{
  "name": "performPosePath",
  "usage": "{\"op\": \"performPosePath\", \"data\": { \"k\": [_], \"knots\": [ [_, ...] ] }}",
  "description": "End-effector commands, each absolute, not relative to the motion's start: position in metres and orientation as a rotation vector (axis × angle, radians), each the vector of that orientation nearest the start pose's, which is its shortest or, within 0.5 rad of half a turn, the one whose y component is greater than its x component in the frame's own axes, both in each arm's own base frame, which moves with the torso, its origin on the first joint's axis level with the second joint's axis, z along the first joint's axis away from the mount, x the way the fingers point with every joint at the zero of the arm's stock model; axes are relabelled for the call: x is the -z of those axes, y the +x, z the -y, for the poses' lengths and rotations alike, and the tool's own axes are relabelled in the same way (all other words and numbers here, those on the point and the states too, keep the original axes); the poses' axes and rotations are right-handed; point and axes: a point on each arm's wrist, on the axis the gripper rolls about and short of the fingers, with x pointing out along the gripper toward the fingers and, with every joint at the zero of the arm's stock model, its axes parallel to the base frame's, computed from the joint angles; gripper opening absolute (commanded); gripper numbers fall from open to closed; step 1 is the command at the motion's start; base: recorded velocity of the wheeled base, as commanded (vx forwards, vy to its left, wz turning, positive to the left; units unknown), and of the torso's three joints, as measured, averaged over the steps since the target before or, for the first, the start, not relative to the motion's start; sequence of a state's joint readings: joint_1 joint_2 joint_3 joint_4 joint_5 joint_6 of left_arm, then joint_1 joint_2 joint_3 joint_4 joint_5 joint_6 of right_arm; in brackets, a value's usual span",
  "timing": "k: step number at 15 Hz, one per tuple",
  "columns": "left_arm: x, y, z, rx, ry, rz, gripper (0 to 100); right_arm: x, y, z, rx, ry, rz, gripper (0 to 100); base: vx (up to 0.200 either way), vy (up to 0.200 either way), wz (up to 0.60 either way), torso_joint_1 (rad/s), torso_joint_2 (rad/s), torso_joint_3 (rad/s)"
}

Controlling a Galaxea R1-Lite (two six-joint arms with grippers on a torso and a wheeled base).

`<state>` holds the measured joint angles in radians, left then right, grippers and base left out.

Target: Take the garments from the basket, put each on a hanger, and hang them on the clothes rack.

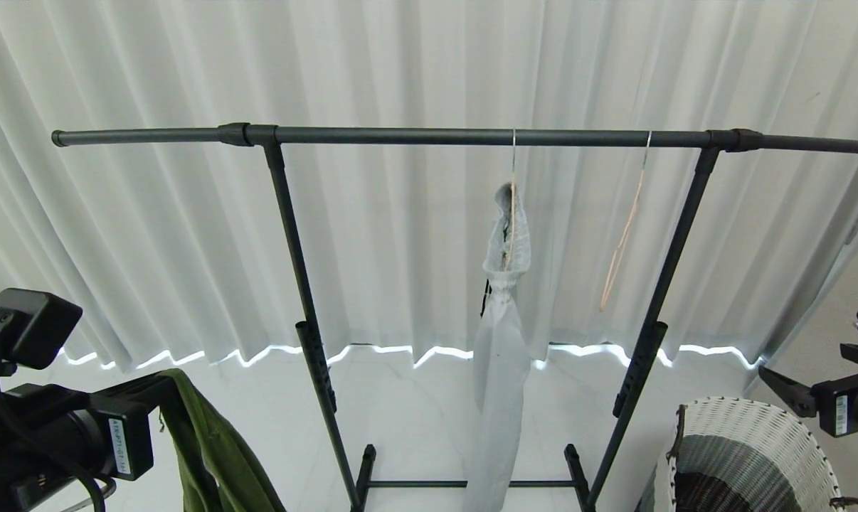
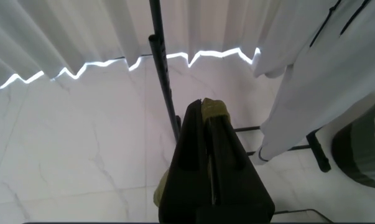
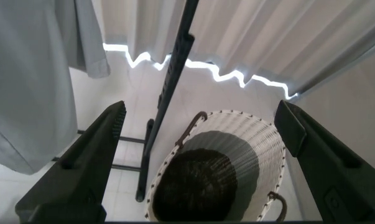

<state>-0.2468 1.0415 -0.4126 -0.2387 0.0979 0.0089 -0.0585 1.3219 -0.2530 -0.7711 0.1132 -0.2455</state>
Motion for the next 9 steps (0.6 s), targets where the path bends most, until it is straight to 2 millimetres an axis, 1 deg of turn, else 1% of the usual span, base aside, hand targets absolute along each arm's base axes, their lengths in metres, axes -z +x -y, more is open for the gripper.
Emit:
{"op": "performPosePath", "data": {
  "k": [1,3,4,6,9],
  "knots": [
    [-0.178,0.1255,0.0294,0.149,0.076,-0.384,0,-0.1434,0.1745,0.0092,-0.083,-0.219,-0.292,100,0.0,0.0,0.0,0.222,-0.52,-0.3],
    [-0.178,0.1255,0.0294,0.149,0.076,-0.384,0,-0.1434,0.1744,0.0098,-0.08,-0.219,-0.292,100,0.0,0.0,0.0,0.239,-0.53,-0.298],
    [-0.1774,0.1256,0.0294,0.149,0.077,-0.387,0,-0.1434,0.1744,0.0098,-0.08,-0.219,-0.292,100,0.0,0.0,0.0,0.159,-0.35,-0.193],
    [-0.1774,0.1256,0.0294,0.149,0.077,-0.387,0,-0.1431,0.1747,0.0095,-0.081,-0.221,-0.294,100,0.0,0.0,0.0,0.08,-0.15,-0.085],
    [-0.1782,0.1246,0.0291,0.148,0.074,-0.381,0,-0.1431,0.1747,0.0098,-0.08,-0.219,-0.294,100,0.0,0.0,0.0,0.012,-0.02,-0.014]
  ]
}}
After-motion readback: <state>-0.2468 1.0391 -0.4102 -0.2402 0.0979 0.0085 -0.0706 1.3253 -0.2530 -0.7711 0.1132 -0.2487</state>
